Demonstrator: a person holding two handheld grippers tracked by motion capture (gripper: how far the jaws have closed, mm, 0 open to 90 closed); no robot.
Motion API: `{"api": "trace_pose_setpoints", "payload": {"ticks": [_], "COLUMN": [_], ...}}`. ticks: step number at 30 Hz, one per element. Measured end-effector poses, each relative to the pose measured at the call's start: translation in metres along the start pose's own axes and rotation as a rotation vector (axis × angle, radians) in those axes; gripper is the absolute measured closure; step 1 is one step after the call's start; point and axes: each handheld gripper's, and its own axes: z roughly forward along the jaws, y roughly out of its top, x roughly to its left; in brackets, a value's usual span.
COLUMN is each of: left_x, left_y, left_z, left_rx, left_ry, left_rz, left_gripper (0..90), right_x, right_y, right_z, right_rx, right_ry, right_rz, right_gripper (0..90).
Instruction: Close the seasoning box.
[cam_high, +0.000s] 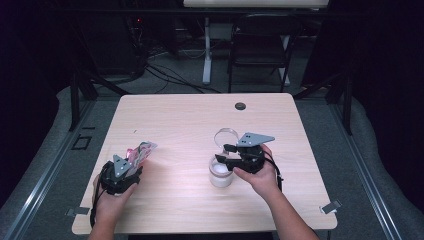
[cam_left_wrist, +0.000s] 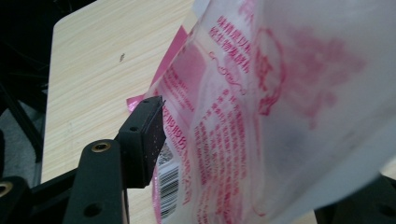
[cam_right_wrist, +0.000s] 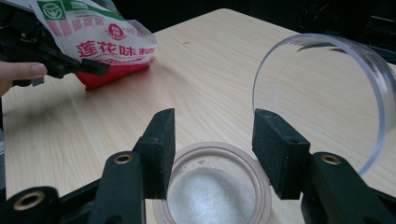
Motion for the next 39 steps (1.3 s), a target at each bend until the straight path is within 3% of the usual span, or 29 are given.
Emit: {"api": "trace_pose_setpoints", "payload": {"ticks": [5,19,23,32,36,39], "left_x": [-0.01,-0.047,-0.055,-0.072,-0.085,-0.09], "left_y": [0.005,0.016,0.018,0.023,0.03,0.033], "left_z": [-0.01,-0.014,-0.013,-0.013,-0.015,-0.016], "left_rx": [-0.044,-0.056,-0.063,-0.062,-0.065,-0.075], "left_ry": [-0.035,-0.134,-0.172,-0.201,-0.223,-0.226], "left_rz": [0.012,0.101,0.098,0.136,0.195,0.216], "left_gripper": [41.4,41.3,41.7,41.9,42.0,43.2], "right_x": [-0.001,0.002,-0.003,-0.013,-0.017,-0.021], "right_y": [0.001,0.011,0.013,0.015,0.016,0.016], "right_z": [-0.001,-0.017,-0.022,-0.035,-0.042,-0.046], "right_rx": [-0.004,-0.041,-0.051,-0.085,-0.104,-0.112], "right_ry": [0.0,-0.011,-0.017,-0.038,-0.049,-0.078], "right_rz": [0.002,-0.023,-0.004,0.026,0.039,0.049], "right_gripper": [49.5,52.4,52.7,53.0,53.9,55.8]}}
